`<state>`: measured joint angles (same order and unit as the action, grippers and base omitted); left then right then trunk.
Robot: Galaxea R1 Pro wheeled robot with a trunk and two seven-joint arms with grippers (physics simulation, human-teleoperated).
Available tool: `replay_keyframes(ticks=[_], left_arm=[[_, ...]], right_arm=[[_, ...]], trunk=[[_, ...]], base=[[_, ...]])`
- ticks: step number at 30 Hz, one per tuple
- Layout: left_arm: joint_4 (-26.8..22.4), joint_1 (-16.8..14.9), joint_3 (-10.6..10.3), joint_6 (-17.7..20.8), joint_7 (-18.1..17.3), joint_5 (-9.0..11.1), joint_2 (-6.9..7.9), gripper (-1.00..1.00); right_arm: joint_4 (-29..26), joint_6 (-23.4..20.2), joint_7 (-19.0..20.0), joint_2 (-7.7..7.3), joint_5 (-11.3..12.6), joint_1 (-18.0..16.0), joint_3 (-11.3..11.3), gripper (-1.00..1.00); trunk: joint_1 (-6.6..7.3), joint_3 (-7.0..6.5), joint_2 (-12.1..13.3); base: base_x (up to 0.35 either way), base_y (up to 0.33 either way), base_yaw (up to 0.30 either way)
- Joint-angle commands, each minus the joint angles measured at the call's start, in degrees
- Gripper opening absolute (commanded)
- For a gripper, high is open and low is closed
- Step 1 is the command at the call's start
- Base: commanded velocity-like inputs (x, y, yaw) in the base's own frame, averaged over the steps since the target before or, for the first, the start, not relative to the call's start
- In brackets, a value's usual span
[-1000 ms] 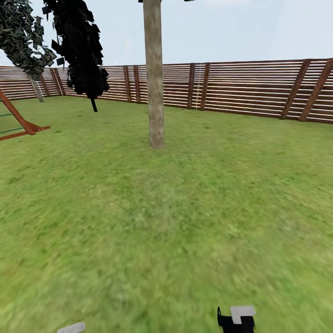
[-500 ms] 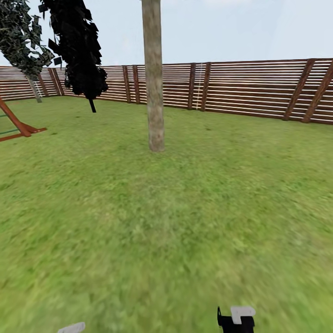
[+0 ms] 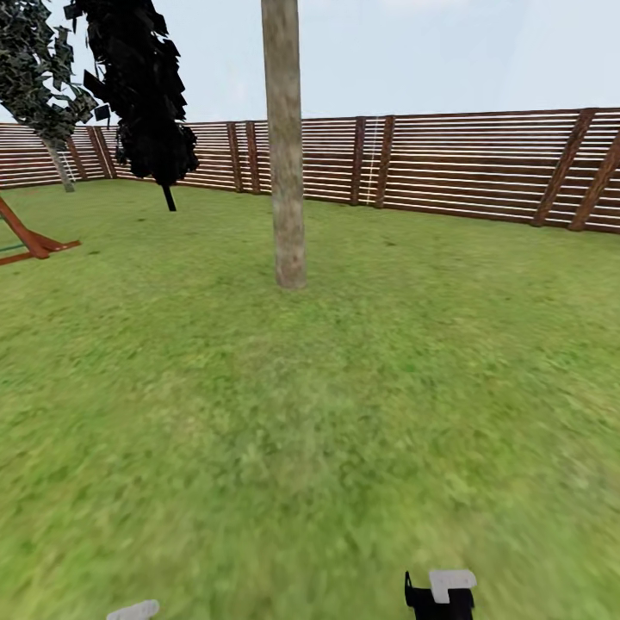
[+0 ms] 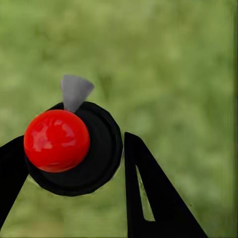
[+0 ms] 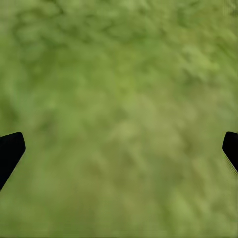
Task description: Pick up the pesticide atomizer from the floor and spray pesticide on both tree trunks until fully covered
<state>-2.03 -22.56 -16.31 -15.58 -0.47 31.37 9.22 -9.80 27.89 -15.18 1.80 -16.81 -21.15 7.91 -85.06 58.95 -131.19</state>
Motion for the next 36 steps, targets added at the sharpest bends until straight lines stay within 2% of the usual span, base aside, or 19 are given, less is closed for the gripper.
replay_keyframes(ticks=[1, 36], left_arm=[[0.03, -0.02, -0.48, -0.15, -0.04, 0.53, 0.01, -1.0], [0.05, -0.02, -0.48, -0.1, -0.05, 0.53, 0.01, -1.0]], right_arm=[[0.05, 0.15, -0.2, 0.04, -0.61, -0.04, 0.44, 1.0], [0.05, 0.15, -0.22, 0.01, -0.68, -0.04, 0.44, 1.0]], trunk=[[-0.03, 0.05, -0.02], [-0.03, 0.05, -0.02]], base=[[0.34, 0.0, 0.0], [0.34, 0.0, 0.0]])
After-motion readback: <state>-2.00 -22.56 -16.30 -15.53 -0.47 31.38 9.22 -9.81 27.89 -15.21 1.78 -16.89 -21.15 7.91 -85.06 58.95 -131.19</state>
